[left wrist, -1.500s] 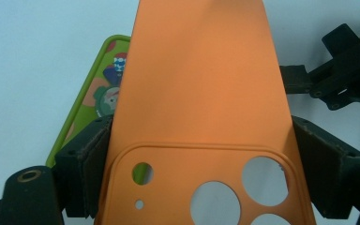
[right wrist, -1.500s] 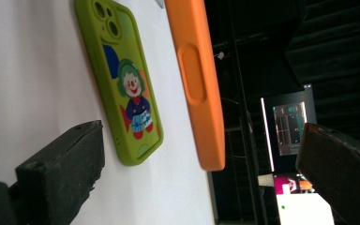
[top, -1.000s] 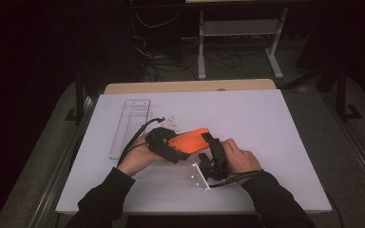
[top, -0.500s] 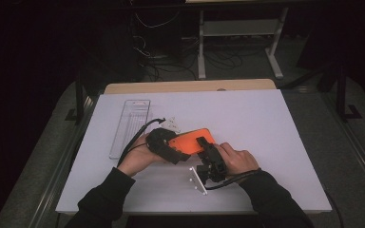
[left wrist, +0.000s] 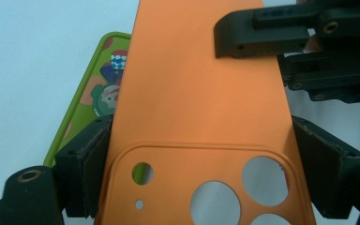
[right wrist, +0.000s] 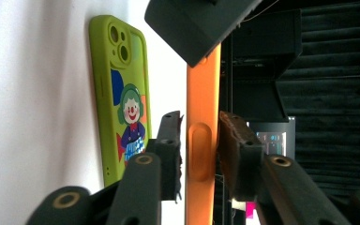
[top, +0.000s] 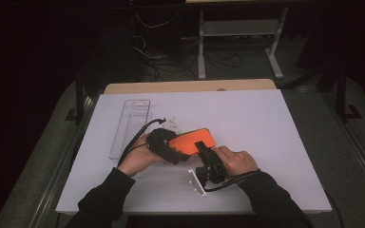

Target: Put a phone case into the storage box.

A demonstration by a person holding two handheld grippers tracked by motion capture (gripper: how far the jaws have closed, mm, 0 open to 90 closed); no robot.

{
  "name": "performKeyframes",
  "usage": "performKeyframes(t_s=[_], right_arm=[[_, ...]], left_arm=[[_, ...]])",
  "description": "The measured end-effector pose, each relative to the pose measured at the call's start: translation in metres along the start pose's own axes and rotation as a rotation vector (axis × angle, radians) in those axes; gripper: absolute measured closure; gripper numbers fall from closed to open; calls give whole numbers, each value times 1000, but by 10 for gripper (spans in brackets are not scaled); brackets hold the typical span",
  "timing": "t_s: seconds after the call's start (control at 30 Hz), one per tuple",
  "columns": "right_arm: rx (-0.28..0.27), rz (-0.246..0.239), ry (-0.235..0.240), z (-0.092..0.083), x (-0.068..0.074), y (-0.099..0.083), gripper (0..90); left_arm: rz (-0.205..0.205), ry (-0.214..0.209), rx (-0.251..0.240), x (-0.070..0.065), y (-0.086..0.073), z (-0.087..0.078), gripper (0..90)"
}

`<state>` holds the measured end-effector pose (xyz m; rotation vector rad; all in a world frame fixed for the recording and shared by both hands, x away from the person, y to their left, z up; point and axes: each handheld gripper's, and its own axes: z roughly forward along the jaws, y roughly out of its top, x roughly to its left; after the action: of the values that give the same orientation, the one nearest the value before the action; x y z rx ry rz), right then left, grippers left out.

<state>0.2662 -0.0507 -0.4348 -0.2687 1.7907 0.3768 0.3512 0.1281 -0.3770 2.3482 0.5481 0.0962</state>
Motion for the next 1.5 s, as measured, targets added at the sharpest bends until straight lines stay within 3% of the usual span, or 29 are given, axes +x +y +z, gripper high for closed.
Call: performKeyframes(t_s=[0.27,0.3,0.33,0.47,0.53,0.63,0.77,0.83,0.97,1.0,1.17,1.2,1.23,1.27,1.3,1.33,1.37,1.43,1.5], right_arm=[[13,-23,-23,0,1,1,760],[15,-25,-28,0,2,1,773],[19,-27,-32,-1,1,2,788],[27,-14,-50,-1,0,3,814],[29,2,-46,-1,0,3,817],[34,9,-52,-1,-1,2,818],[34,22,-45,-1,-3,1,823],[35,23,-56,-2,-1,1,823],[39,29,-58,-1,-2,0,822],[39,27,-57,-1,-2,0,822],[42,33,-70,1,-2,-4,819],[44,40,-70,1,-2,-5,818],[47,43,-69,1,-3,-6,818],[53,51,-68,0,-3,-7,819],[59,63,-66,0,-4,-9,818],[66,69,-59,0,-6,-10,818],[76,78,-58,-1,-7,-12,818],[81,100,-48,-1,-9,-15,817],[87,124,-41,-1,-10,-18,817]], left_arm=[[-4,-5,2,1,0,-1,150],[-23,-11,-6,0,0,0,150],[-9,-17,-2,2,0,-1,149],[-29,-16,-30,-1,0,-1,148],[-14,-15,-21,1,1,-2,146],[-36,-18,-63,0,-1,-2,140],[-3,1,-87,-2,-1,-3,134],[-17,1,-106,-3,-1,-3,103],[9,-17,-98,0,0,-8,18],[-4,-32,-111,-2,0,-8,0],[29,-32,-113,0,0,-16,0],[7,-35,-127,-1,-1,-16,0],[35,-31,-105,2,-2,-19,0],[8,-35,-124,1,-2,-18,0],[28,-31,-109,3,-3,-21,0],[12,-37,-120,3,-4,-21,0],[22,-32,-116,4,-4,-22,0],[-10,-33,-139,4,-5,-23,0],[-2,-28,-128,7,-6,-25,0]])
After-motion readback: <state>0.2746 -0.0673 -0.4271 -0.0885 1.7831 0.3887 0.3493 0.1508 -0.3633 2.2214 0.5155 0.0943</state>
